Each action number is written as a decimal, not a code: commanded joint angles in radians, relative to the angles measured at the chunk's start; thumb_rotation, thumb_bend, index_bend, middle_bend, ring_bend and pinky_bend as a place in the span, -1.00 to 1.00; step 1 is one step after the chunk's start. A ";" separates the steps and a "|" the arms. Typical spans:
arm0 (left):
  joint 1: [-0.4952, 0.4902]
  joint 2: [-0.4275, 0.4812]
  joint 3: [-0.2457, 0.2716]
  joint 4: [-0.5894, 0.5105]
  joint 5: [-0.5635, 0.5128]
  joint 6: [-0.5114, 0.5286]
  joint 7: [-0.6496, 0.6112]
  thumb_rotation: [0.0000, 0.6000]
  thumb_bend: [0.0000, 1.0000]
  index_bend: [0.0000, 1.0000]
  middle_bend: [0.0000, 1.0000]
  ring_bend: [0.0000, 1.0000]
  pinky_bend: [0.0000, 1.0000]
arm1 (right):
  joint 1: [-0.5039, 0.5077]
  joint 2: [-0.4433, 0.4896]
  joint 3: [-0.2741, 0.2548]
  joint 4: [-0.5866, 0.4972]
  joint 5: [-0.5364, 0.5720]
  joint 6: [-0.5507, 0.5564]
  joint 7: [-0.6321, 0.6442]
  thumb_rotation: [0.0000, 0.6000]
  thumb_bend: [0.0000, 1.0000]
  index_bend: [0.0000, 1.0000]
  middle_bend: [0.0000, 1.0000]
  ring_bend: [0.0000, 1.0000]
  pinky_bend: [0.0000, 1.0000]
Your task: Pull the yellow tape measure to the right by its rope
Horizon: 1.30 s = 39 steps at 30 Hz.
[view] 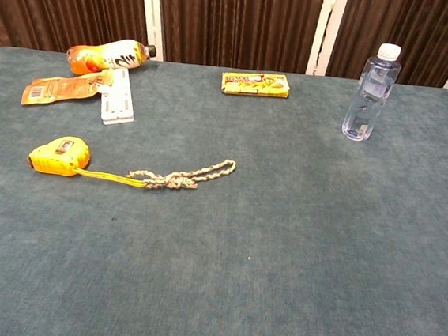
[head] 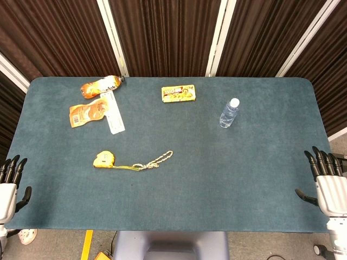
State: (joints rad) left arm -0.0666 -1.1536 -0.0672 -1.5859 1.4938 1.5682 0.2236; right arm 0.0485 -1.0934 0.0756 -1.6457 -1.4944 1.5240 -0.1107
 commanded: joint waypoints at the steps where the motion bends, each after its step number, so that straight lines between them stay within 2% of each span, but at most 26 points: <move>1: 0.004 0.006 0.004 -0.007 0.006 0.005 -0.008 1.00 -0.08 -1.00 -1.00 -1.00 -0.80 | -0.002 0.001 0.000 -0.003 -0.001 0.003 -0.004 1.00 -0.76 -0.84 -0.85 -0.86 -1.00; 18: 0.016 0.028 0.012 -0.021 0.018 0.012 -0.058 1.00 -0.08 -1.00 -1.00 -1.00 -0.79 | 0.026 -0.031 -0.007 0.029 -0.035 -0.025 0.004 1.00 -0.76 -0.78 -0.85 -0.86 -1.00; 23: 0.020 0.033 0.012 -0.025 0.019 0.016 -0.061 1.00 -0.08 -1.00 -1.00 -1.00 -0.79 | 0.099 -0.018 0.010 0.013 -0.023 -0.138 0.029 1.00 -0.76 -0.72 -0.85 -0.86 -1.00; 26: 0.024 0.039 0.014 -0.029 0.028 0.026 -0.064 1.00 -0.08 -1.00 -1.00 -1.00 -0.79 | 0.157 -0.011 0.033 -0.013 -0.008 -0.211 -0.002 1.00 -0.75 -0.66 -0.85 -0.86 -1.00; 30: 0.033 0.039 0.013 -0.032 0.024 0.038 -0.062 1.00 -0.08 -1.00 -1.00 -1.00 -0.79 | 0.235 -0.021 0.061 -0.047 0.022 -0.307 -0.068 1.00 -0.71 -0.59 -0.85 -0.86 -1.00; 39: 0.029 0.025 0.004 -0.031 0.007 0.031 -0.003 1.00 -0.08 -1.00 -1.00 -1.00 -0.78 | 0.415 -0.133 0.124 -0.072 0.139 -0.487 -0.286 1.00 -0.52 -0.49 -0.85 -0.85 -1.00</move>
State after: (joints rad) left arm -0.0365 -1.1273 -0.0641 -1.6165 1.5009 1.6007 0.2185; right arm 0.4241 -1.1889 0.1778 -1.7076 -1.3973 1.0833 -0.3429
